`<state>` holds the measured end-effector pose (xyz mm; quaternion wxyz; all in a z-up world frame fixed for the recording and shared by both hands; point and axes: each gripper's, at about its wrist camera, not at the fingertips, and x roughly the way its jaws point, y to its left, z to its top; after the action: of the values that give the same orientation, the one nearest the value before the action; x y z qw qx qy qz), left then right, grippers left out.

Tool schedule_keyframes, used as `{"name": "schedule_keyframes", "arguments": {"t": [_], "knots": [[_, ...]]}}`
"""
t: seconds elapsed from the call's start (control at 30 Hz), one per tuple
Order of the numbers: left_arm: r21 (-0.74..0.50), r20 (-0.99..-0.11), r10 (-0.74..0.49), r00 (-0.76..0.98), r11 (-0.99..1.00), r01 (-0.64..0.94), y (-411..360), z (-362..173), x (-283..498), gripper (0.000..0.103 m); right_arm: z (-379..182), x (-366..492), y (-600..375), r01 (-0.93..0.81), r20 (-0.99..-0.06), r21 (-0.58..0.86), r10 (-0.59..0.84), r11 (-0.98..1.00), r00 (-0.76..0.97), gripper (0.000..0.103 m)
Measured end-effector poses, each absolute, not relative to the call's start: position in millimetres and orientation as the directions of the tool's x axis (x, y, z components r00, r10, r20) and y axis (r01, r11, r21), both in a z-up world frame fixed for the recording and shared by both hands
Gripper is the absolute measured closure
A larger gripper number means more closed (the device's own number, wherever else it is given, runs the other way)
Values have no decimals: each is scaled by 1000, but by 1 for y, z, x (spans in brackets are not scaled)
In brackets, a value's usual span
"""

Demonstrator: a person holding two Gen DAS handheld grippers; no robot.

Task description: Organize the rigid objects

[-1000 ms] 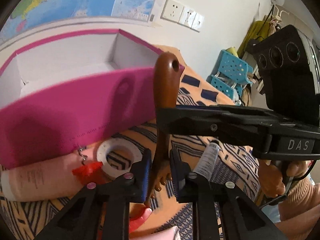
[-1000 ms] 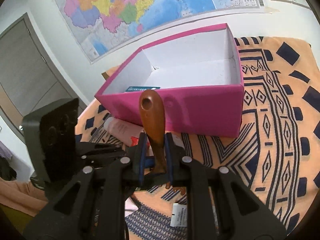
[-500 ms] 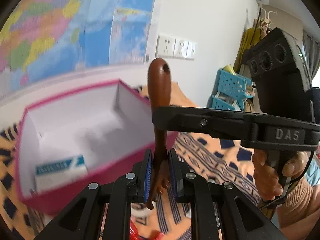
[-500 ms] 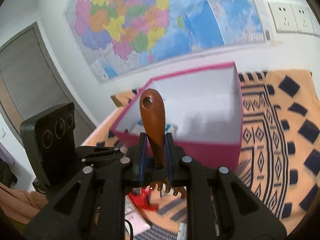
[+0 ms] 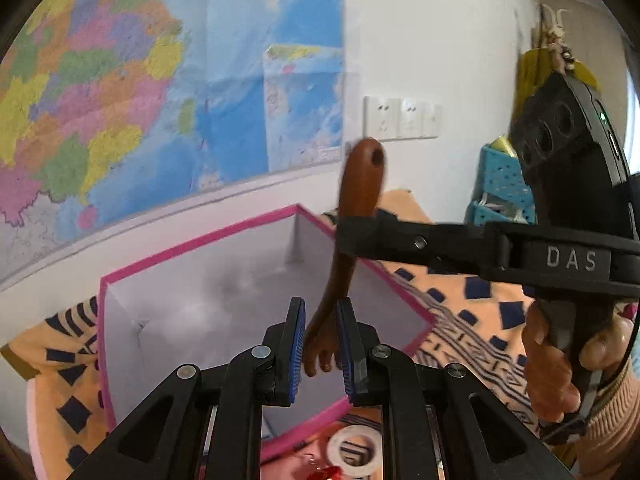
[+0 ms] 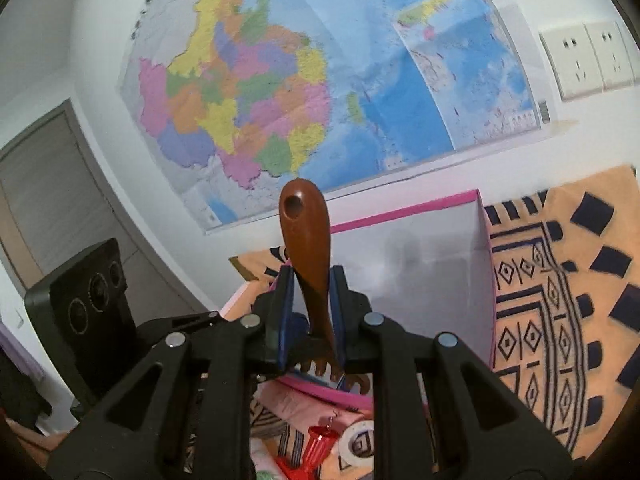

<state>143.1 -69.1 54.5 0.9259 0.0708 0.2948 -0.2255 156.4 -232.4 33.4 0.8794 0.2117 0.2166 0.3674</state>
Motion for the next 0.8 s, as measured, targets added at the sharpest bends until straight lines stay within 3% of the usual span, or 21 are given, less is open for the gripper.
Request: {"name": "schedule_keyframes", "arguments": {"t": [0.3,0.57,0.67,0.8], "knots": [[1,-659,-320,681,905,425,-75,20,167,87,-26,192,-235,-411,-333,672,747,616,575,86],[-24,-667,-323,672,910,413,-69,16,163,87,-25,169,-233,-367,-470,507,607,780,640,82],[-40,-666,-329,669,912,408,-64,15,158,86,-30,168,-239,-314,-516,481,554,818,654,76],[-56,-663,-338,668,912,406,-60,13,149,83,-34,162,-251,-300,-517,482,544,823,661,76]]}}
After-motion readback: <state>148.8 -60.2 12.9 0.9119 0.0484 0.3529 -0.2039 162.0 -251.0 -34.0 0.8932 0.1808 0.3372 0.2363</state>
